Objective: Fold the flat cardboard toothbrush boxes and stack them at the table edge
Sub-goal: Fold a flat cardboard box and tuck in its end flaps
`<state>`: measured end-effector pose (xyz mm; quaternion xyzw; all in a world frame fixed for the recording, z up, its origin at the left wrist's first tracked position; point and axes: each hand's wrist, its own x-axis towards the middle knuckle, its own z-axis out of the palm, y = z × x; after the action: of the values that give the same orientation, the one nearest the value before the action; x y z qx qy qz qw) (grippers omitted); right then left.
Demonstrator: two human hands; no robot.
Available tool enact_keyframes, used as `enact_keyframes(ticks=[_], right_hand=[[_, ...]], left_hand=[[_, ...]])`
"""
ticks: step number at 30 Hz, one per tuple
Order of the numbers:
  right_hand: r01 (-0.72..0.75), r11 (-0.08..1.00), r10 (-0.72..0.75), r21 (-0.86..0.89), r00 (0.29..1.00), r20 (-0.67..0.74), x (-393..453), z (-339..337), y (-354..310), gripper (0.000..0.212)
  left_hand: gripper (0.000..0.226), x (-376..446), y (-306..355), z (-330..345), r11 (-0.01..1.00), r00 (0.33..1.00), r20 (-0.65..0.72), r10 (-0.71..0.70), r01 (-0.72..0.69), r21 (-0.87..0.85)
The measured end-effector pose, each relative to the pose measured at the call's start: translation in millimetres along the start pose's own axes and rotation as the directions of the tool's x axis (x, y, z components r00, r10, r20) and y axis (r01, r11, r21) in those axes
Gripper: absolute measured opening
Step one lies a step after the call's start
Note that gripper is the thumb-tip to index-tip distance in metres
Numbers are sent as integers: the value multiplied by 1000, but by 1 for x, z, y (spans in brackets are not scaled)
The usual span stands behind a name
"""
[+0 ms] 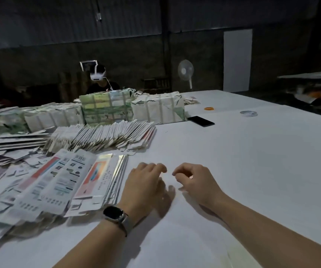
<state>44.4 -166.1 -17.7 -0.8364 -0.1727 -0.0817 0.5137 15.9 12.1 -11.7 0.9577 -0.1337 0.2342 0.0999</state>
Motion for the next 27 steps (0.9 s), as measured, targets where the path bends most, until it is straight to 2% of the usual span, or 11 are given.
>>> enact_keyframes(ticks=[3, 5, 7, 9, 13, 16, 20, 22, 24, 25, 27], right_hand=[[-17, 998, 17, 52, 1000, 11, 0, -1, 0, 23], [-24, 996, 23, 86, 1000, 16, 0, 0, 0, 26], [-38, 993, 36, 115, 999, 17, 0, 1, -1, 26], [-40, 993, 37, 116, 999, 22, 0, 2, -1, 25], [-45, 991, 43, 123, 999, 22, 0, 1, -1, 23], [-47, 991, 44, 127, 999, 24, 0, 2, -1, 22], [-45, 989, 42, 138, 999, 26, 1, 3, 3, 18], [-37, 980, 37, 198, 999, 4, 2, 4, 5, 10], [-29, 963, 34, 269, 999, -13, 3, 5, 5, 17], [-33, 954, 37, 299, 999, -8, 4, 5, 4, 25], [-26, 938, 19, 347, 1000, 23, 5, 5, 3, 34]], left_hand=[[54, 7, -22, -15, 937, 971, -35, -238, 239, 256], [60, 7, -39, -23, 847, 892, 68, -447, 398, 353], [54, 2, -53, -24, 791, 811, 169, -559, 462, 400], [43, -1, -59, -22, 800, 805, 204, -557, 455, 391], [43, -2, -56, -17, 878, 894, 168, -415, 345, 332], [38, -3, -53, -17, 906, 932, 118, -342, 293, 306], [60, 2, -38, -23, 947, 975, 14, -223, 213, 242], [75, 4, -19, -26, 990, 989, -139, -56, 73, 120], [80, 5, 3, -26, 984, 970, -242, 30, -71, -164], [78, 4, 14, -26, 923, 970, -244, -4, -90, -375], [70, 2, 32, -27, 689, 980, -183, -79, -79, -720]])
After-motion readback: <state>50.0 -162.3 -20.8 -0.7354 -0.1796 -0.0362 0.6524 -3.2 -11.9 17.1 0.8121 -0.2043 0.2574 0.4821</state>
